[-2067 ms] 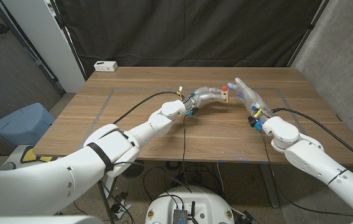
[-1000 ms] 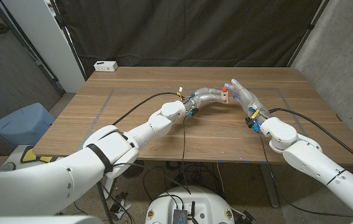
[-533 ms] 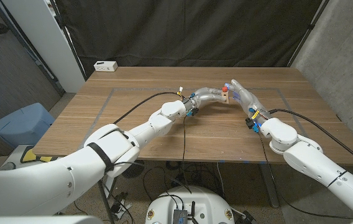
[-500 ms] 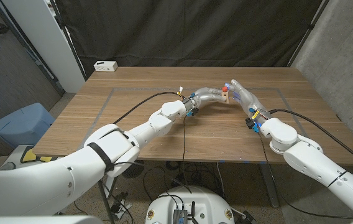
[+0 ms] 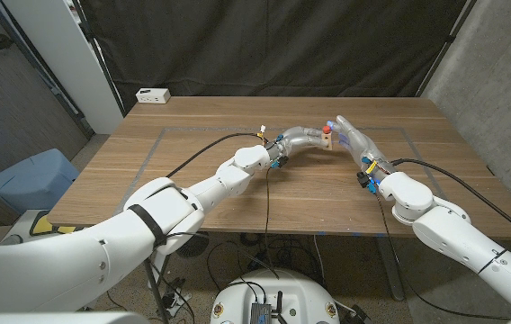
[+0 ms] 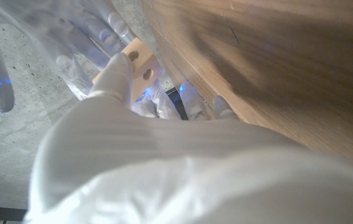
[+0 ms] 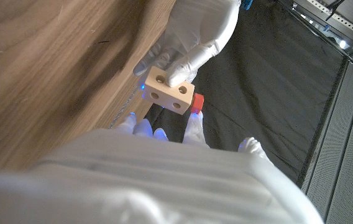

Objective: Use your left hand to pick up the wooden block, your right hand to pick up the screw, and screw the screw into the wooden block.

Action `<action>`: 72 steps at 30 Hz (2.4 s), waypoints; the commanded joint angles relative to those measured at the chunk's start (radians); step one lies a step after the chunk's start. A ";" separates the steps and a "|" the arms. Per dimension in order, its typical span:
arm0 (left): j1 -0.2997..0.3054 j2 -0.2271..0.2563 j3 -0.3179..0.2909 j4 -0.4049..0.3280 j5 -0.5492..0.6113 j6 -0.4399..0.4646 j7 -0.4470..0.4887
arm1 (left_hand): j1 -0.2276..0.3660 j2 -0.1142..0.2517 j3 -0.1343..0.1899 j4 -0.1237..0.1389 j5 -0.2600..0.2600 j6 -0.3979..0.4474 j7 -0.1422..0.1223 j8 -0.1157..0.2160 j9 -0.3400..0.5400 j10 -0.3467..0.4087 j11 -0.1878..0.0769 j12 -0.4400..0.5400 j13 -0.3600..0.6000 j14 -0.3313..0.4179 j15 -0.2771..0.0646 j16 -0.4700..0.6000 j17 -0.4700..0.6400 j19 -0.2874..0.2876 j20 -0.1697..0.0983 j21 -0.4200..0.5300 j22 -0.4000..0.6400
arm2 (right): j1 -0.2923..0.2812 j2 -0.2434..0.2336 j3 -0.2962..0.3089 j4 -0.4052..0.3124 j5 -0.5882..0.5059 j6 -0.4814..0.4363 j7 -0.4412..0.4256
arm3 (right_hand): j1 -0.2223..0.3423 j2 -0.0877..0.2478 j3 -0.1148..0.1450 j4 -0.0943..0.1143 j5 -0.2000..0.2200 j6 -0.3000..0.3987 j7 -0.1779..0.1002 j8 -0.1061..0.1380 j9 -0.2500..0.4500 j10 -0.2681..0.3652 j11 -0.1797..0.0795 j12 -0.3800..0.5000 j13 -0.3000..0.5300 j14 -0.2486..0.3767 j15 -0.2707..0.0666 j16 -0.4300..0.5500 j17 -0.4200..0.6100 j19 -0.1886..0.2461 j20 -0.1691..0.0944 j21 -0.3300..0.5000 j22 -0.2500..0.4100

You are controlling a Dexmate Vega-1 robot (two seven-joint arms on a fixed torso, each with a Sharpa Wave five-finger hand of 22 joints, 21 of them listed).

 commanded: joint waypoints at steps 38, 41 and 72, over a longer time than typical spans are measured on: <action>-0.055 -0.061 0.000 0.136 -0.013 -0.004 -0.012 | -0.030 0.030 0.052 0.042 0.006 0.009 0.003 0.005 0.006 0.009 0.001 0.006 0.000 -0.001 -0.026 -0.002 0.003 0.004 0.006 0.002 0.003 | -0.029 -0.015 -0.001 -0.059 -0.007 -0.028 -0.006 | -0.011 0.000 0.011 0.000 0.006 0.010 0.000 0.007 0.004 -0.074 0.003 0.004 0.000 -0.167 -0.005 0.007 0.001 0.002 0.002 0.004 0.004; -0.057 -0.062 0.001 0.137 -0.013 -0.003 -0.011 | -0.031 0.030 0.052 0.042 0.006 0.009 0.004 0.005 0.006 0.011 0.002 0.007 0.000 0.000 -0.026 -0.001 0.003 0.004 0.006 0.002 0.003 | -0.030 -0.015 0.001 -0.062 -0.009 -0.029 -0.010 | -0.011 -0.001 0.011 0.000 0.006 0.011 0.000 0.007 0.004 -0.074 0.005 0.004 0.000 -0.167 -0.007 0.007 0.001 0.002 0.002 0.004 0.004; -0.059 -0.053 0.006 0.126 -0.005 -0.016 -0.019 | -0.028 0.029 0.053 0.039 0.006 0.010 0.004 0.005 0.006 0.010 0.000 0.008 0.001 0.001 -0.026 0.000 0.003 0.004 0.005 0.002 0.003 | -0.044 -0.014 0.061 -0.030 -0.006 -0.013 -0.037 | -0.011 -0.002 0.013 -0.002 0.006 0.008 0.007 0.004 0.004 -0.066 0.007 0.006 0.000 -0.162 -0.003 0.008 0.001 0.007 0.003 0.006 0.004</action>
